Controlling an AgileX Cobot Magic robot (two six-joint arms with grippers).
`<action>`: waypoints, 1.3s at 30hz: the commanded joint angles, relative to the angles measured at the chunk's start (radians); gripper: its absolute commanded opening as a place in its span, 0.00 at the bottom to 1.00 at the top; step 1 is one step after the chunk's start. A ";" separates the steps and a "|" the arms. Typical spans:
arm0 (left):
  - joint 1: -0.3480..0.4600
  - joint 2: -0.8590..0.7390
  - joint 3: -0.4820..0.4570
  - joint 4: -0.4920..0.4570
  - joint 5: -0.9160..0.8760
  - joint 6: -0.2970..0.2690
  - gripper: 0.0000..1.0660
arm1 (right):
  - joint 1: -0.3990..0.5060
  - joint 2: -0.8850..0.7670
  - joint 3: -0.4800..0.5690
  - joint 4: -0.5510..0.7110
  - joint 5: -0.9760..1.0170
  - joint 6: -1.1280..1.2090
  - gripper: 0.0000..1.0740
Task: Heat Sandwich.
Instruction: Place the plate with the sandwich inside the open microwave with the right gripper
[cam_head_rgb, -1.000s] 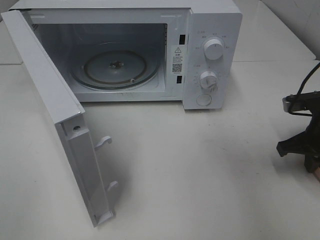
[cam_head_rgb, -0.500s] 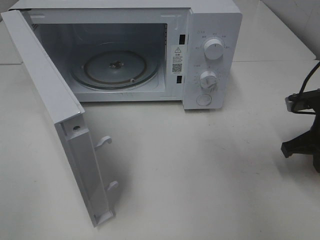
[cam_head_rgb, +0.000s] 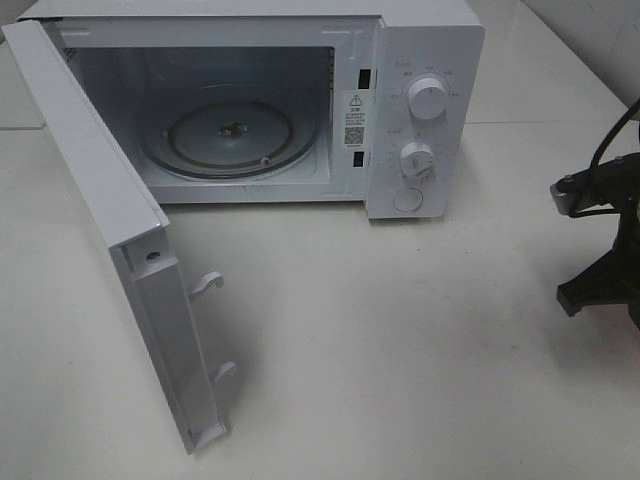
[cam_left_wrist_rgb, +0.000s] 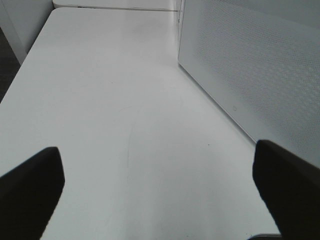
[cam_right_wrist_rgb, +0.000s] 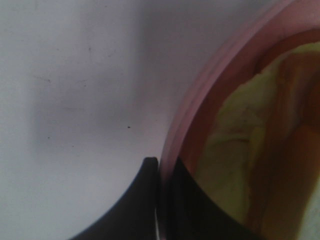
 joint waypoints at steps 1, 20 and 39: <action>0.000 -0.019 0.000 -0.004 -0.010 -0.006 0.92 | 0.026 -0.030 0.001 -0.020 0.054 0.004 0.00; 0.000 -0.019 0.000 -0.004 -0.010 -0.006 0.92 | 0.256 -0.048 0.003 0.032 0.162 -0.071 0.00; 0.000 -0.019 0.000 -0.004 -0.010 -0.006 0.92 | 0.494 -0.206 0.003 0.036 0.242 -0.185 0.01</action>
